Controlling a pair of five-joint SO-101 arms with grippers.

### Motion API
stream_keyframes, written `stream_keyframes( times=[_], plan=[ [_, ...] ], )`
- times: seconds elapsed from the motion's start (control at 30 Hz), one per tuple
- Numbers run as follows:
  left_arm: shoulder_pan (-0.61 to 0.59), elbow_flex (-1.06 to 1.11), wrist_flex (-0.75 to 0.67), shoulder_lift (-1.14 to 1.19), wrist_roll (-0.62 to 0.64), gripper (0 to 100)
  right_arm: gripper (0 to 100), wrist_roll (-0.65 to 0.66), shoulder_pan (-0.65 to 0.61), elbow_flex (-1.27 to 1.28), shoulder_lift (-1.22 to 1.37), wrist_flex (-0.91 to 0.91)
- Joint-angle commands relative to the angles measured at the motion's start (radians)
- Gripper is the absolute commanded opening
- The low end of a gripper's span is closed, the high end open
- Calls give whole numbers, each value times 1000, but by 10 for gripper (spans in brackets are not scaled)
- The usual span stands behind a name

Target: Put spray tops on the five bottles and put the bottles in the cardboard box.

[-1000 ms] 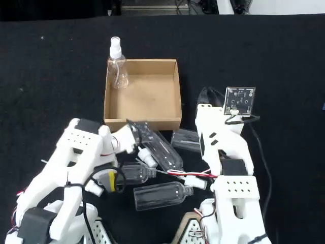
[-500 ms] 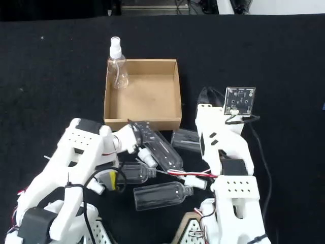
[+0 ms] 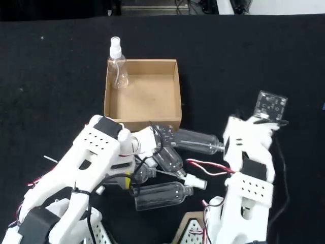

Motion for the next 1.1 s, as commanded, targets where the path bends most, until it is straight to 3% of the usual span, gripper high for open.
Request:
stream_keyframes(
  times=[0.0,0.33,0.47,1.07],
  plan=[
    [18,-54,-61,-2,37,336,11,6,58,-24,-19,32],
    [39,-70,-163,98,164,336,11,11,58,116,-19,-163],
    [47,-76,-186,198,167,336,11,11,57,122,-19,-169],
    [113,-99,-189,203,167,336,11,11,57,122,-19,-170]
  ],
)
